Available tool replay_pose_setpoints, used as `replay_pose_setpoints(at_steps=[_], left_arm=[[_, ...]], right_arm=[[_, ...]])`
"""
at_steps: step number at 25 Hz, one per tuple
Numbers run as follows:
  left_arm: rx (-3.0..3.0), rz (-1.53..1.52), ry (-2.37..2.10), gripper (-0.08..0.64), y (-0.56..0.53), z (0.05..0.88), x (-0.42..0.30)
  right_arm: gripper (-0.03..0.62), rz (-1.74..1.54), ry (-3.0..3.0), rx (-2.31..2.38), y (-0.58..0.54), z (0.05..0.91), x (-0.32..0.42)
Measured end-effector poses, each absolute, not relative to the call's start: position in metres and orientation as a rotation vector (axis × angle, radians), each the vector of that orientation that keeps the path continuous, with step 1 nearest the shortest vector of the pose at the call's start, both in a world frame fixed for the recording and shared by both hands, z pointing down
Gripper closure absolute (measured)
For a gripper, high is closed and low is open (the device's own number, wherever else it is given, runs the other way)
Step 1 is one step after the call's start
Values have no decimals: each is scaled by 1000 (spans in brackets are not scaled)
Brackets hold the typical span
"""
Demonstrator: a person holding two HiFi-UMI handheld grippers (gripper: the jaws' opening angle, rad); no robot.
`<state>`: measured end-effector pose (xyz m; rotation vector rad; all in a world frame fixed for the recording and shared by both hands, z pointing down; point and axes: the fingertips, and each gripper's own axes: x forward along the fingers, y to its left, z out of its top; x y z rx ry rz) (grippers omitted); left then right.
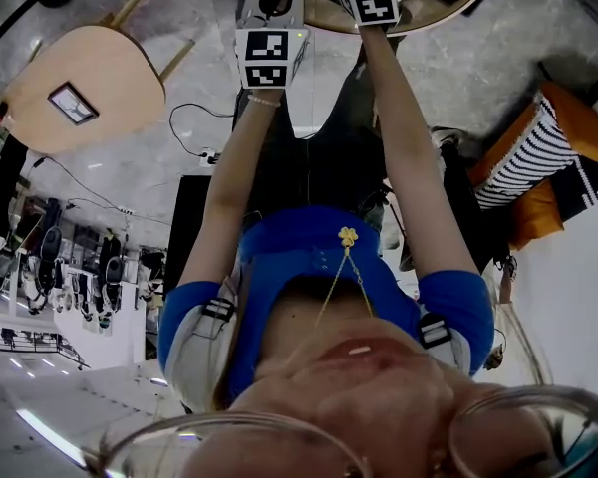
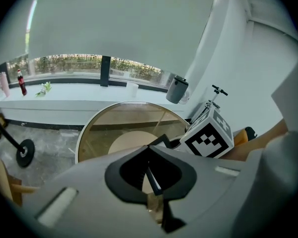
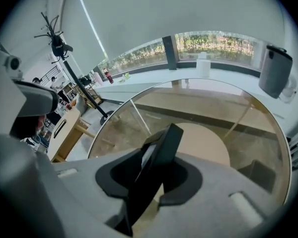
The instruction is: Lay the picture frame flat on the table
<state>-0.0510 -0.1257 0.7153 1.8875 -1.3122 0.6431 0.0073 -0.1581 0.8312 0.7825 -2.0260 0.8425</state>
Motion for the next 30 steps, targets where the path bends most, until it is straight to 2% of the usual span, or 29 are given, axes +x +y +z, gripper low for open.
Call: replay_pose_setpoints(at_steps=[14, 22, 30], left_arm=[[1886, 674, -1264, 563, -120, 737, -34], [1890, 717, -1218, 563, -120, 741, -21], [1888, 734, -1218, 563, -123, 743, -20]], right_arm=[[451, 774, -2034, 826, -168, 832, 23], [326, 692, -1953, 953, -180, 839, 52], [284, 710, -1901, 1012, -183, 842, 65]])
